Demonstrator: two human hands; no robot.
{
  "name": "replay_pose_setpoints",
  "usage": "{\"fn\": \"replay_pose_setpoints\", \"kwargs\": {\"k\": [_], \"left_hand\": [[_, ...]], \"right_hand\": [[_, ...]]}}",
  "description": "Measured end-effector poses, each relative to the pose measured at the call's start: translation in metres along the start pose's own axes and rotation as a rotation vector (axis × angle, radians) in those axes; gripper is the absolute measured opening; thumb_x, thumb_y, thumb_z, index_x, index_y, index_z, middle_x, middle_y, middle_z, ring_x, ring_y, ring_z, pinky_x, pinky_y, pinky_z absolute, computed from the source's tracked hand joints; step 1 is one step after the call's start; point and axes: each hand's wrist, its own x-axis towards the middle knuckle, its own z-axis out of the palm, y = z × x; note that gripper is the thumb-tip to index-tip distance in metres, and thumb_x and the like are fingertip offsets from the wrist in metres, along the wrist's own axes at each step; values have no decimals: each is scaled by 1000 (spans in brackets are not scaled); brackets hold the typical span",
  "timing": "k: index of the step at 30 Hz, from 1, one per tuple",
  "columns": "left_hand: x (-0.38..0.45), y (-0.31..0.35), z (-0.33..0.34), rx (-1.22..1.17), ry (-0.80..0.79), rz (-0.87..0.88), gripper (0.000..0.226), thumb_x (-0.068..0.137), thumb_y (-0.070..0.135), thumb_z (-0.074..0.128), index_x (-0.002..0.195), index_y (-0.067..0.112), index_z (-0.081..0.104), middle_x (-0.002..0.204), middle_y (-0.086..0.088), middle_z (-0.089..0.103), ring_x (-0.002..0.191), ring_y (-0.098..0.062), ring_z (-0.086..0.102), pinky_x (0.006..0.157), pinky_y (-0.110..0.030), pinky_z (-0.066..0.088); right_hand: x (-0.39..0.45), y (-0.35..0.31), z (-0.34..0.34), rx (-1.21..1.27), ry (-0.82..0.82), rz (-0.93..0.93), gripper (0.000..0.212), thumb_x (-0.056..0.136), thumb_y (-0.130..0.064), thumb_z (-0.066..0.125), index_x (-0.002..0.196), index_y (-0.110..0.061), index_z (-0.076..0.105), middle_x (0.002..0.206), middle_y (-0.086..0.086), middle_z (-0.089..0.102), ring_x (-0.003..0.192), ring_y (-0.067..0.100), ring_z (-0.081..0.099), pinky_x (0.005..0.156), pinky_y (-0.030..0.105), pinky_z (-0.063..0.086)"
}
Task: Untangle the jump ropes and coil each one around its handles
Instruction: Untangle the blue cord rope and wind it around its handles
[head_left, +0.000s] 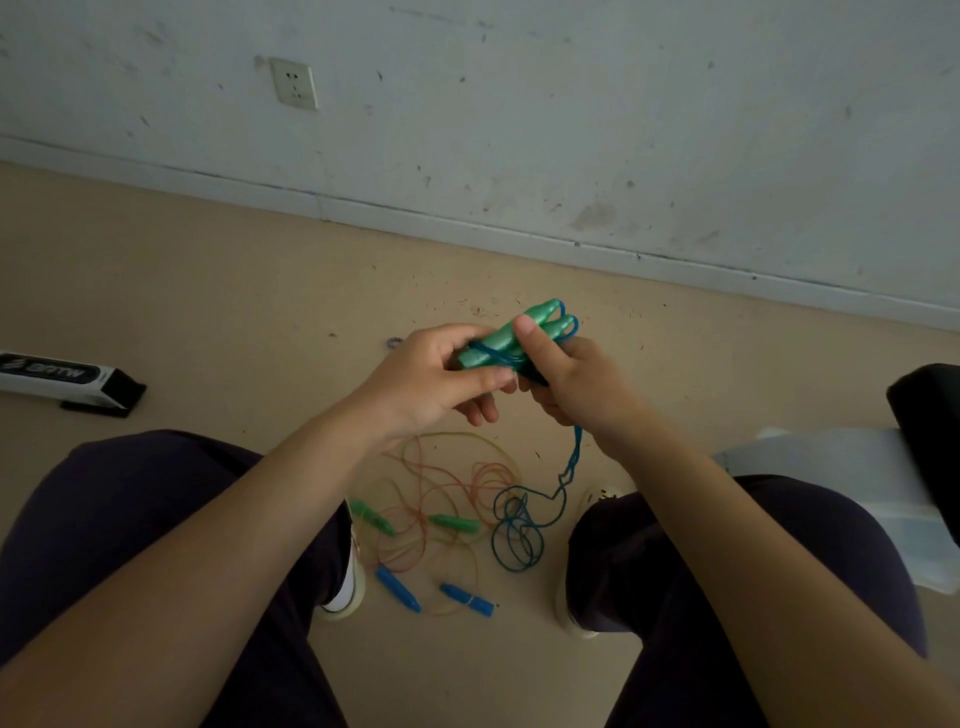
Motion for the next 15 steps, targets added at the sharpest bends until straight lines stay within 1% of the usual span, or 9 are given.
{"fn": "replay_pose_setpoints", "kwargs": {"k": [3,5,7,9,12,13,15], "left_hand": [[2,0,-1,-36,43,3,23,94,5,64,116,13,65,85,-8,73,61,-18,66,55,-26,52],[2,1,-2,-73,67,-6,18,94,7,64,112,11,67,83,-6,74,60,-19,65,54,-26,53],[2,2,-5,-103,67,-15,16,94,9,64,110,9,68,83,-7,73,59,-20,64,54,-27,53],[2,3,-6,-129,40,-22,21,91,16,66,111,8,67,85,-7,73,60,-20,64,54,-26,52],[1,8,-8,-197,-21,-59,36,86,31,62,114,9,66,90,-12,72,61,-20,65,55,-25,53],[1,10,-9,-206,-45,-80,38,87,33,60,117,11,66,92,-14,73,63,-21,67,56,-26,55],[0,11,-12,-167,-79,-114,40,86,35,62,121,16,65,94,-17,74,66,-25,70,60,-28,57]], "right_hand": [[-1,0,2,70,-47,-15,62,82,-68,45,76,-8,58,48,-7,38,41,8,30,41,22,26],[0,1,3,120,-71,-53,55,83,-62,49,79,-8,59,51,-5,38,43,9,31,42,21,26],[-1,2,3,142,-82,-96,45,90,-52,53,82,-7,60,53,-3,37,45,9,30,42,21,26],[-1,2,3,151,-82,-128,36,98,-39,52,82,-8,59,52,-4,37,45,9,29,42,20,25],[-4,-2,1,161,-75,-154,30,102,-27,47,81,-9,56,46,-13,44,42,4,29,42,19,25],[-4,-2,0,154,-67,-158,28,103,-25,47,82,-9,56,45,-13,46,41,3,30,43,19,26],[-3,2,0,119,-29,-162,27,101,-28,51,83,-8,58,46,-12,43,42,4,32,45,22,27]]}}
